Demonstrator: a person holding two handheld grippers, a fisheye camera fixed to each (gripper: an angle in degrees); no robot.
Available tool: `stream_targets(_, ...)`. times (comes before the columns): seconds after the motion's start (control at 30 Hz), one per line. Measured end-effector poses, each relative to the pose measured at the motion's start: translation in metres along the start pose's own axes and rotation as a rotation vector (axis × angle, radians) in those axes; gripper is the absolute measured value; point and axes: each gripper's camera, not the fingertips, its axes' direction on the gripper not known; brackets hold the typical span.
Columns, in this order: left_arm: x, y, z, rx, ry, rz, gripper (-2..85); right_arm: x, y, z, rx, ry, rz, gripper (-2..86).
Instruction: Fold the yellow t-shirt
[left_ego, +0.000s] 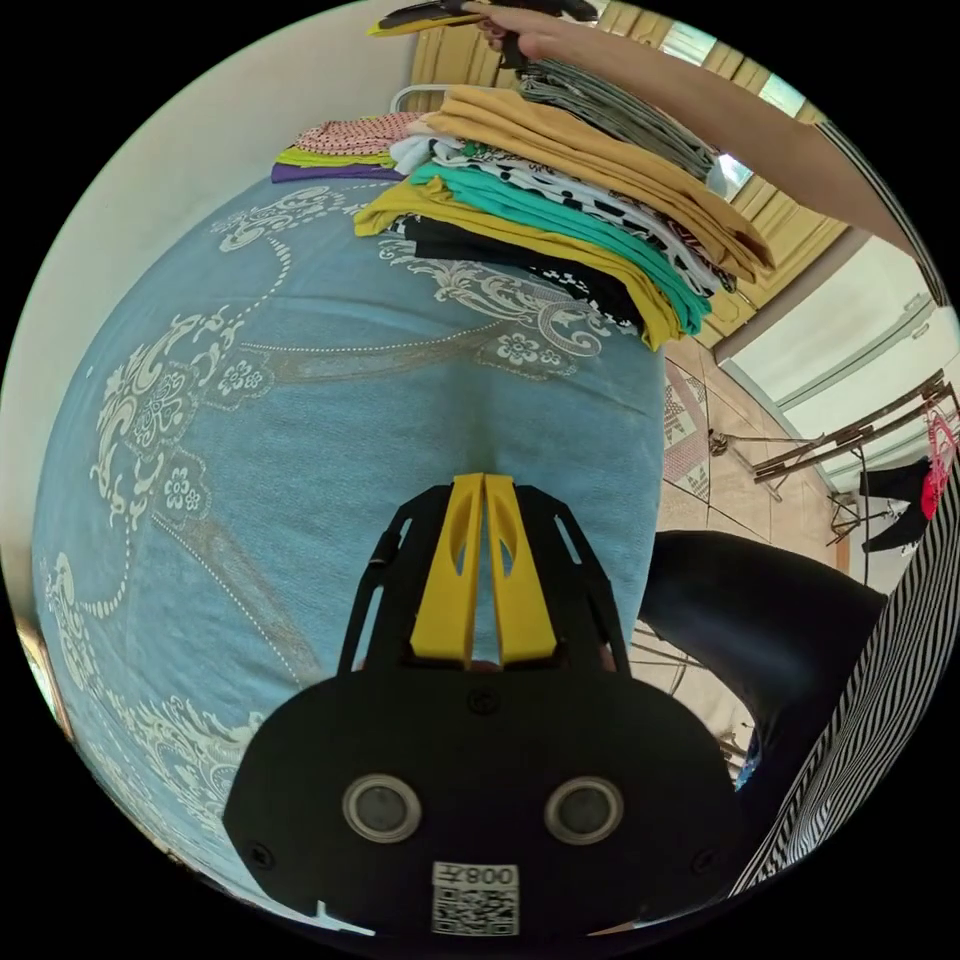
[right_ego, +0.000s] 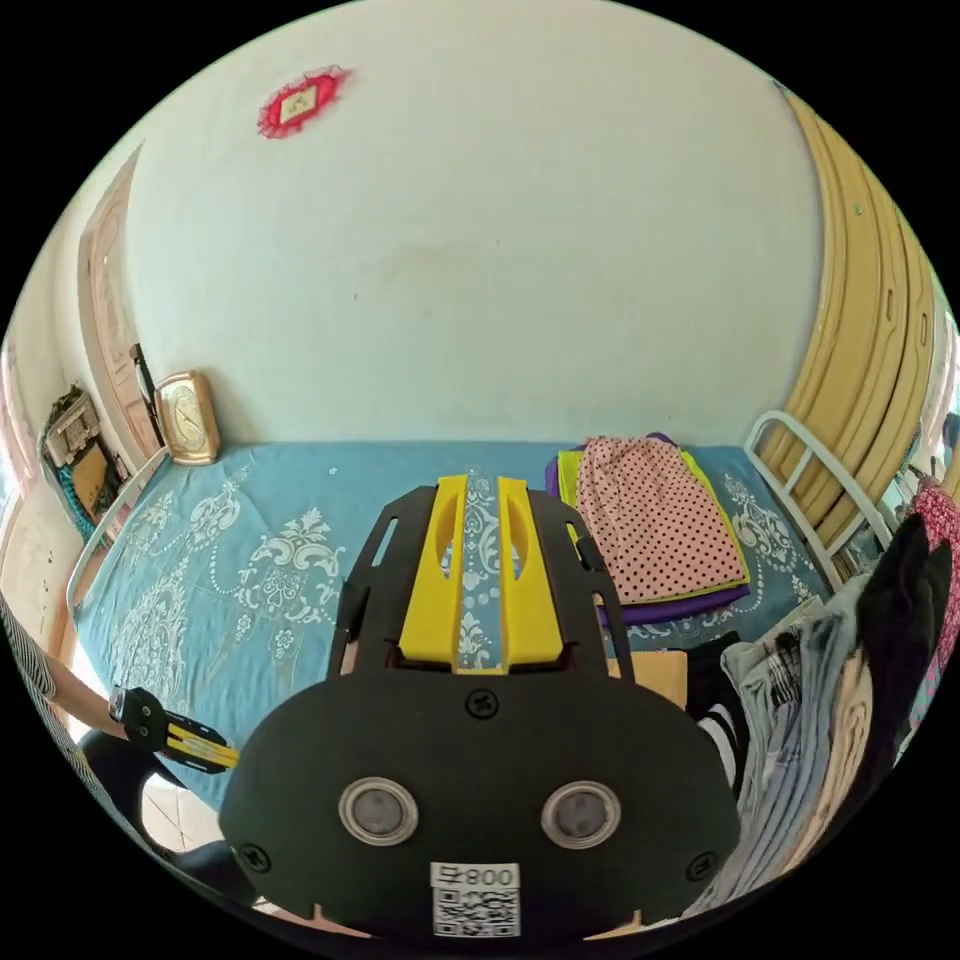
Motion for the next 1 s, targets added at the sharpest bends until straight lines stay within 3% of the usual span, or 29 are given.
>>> stream_targets(0.17,-0.029,0.012,-0.006,-0.024,0.120,-0.087,0.1,0.032,-0.047,0.134,-0.270,0.069,0.095,8.1)
stream_targets(0.3,-0.040,0.019,-0.011,-0.057,0.143,-0.121,0.0,0.072,-0.076,0.213,-0.371,0.136,0.190,10.1)
stream_targets(0.73,-0.075,0.066,-0.048,-0.114,0.200,-0.163,0.1,0.122,-0.129,0.365,-0.409,0.200,0.330,9.6)
stream_targets(1.0,-0.086,0.107,-0.082,-0.138,0.221,-0.164,0.0,0.123,-0.105,0.417,-0.510,0.323,0.362,1.5)
